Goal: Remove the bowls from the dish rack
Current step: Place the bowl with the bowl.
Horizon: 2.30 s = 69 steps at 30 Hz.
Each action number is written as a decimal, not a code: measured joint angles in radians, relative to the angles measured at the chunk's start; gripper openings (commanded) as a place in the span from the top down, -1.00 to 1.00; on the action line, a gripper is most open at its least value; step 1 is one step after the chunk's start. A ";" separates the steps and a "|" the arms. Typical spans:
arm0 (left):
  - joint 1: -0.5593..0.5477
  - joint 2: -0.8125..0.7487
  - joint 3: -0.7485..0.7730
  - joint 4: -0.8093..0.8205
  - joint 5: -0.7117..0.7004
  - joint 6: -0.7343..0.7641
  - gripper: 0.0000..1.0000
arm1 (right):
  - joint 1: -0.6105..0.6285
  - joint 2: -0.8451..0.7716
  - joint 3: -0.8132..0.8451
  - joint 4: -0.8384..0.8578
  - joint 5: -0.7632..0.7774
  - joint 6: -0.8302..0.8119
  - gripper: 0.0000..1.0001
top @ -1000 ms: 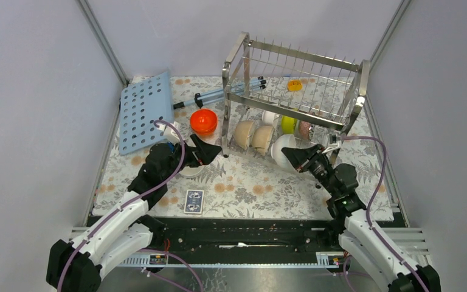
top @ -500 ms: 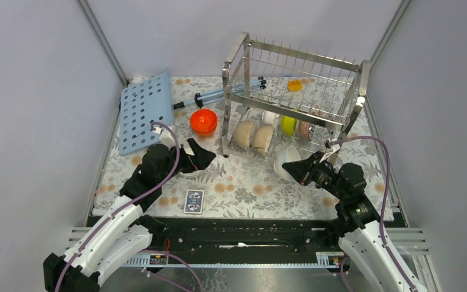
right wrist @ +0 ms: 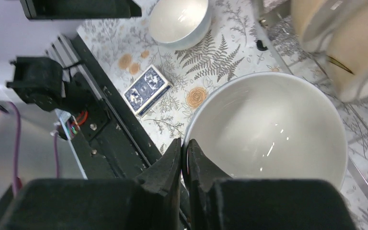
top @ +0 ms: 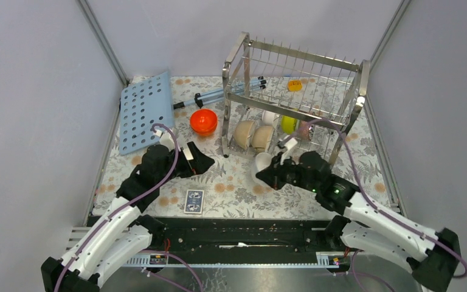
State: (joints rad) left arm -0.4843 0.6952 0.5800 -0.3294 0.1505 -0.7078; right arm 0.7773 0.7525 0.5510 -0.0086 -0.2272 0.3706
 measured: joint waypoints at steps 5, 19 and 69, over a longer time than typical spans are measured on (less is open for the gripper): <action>0.000 -0.003 0.045 -0.050 -0.027 0.007 -0.97 | 0.179 0.192 0.117 -0.010 0.108 -0.098 1.00; 0.000 0.087 0.193 -0.127 0.015 0.135 -0.97 | 0.552 0.422 0.322 -0.174 0.332 -0.380 1.00; -0.550 0.595 0.393 -0.185 -0.031 0.314 0.31 | 0.753 0.367 0.302 -0.471 0.473 -0.468 1.00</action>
State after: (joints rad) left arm -1.0344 1.2907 0.9726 -0.5148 0.1200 -0.3935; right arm 1.5299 1.1198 0.8532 -0.4797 0.2462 -0.0978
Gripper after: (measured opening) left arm 0.417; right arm 0.121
